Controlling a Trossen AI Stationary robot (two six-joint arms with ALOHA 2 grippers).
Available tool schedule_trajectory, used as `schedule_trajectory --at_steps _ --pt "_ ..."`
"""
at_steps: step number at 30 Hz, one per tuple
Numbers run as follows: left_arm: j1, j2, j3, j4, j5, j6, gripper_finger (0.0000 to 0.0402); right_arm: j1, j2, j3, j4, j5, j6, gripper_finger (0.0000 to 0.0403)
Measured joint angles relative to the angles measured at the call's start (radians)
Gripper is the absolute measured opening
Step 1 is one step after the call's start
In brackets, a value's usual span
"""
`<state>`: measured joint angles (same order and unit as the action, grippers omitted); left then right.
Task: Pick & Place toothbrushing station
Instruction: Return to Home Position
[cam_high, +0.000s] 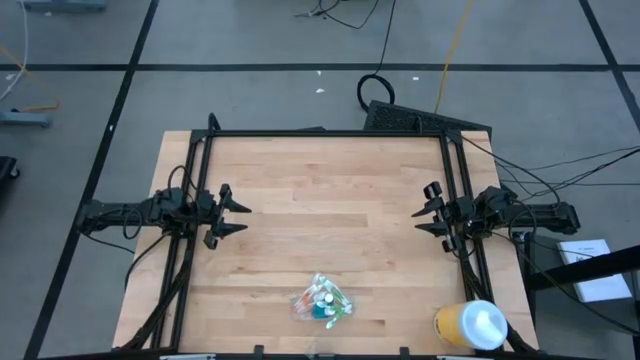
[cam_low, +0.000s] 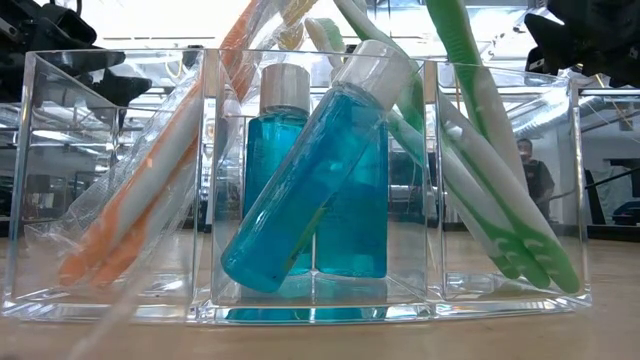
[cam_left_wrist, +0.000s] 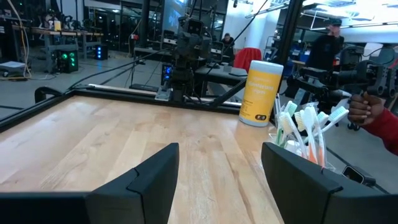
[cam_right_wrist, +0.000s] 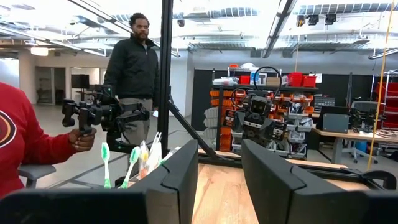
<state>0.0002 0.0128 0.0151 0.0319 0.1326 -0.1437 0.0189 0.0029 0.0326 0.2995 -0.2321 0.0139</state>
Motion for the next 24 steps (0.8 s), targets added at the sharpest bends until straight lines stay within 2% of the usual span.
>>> schedule_trajectory --at_steps 24 --pt "0.0 0.0 0.0 0.0 0.0 0.008 0.0237 0.0 0.0 -0.019 -0.071 0.016 -0.025 0.0114"
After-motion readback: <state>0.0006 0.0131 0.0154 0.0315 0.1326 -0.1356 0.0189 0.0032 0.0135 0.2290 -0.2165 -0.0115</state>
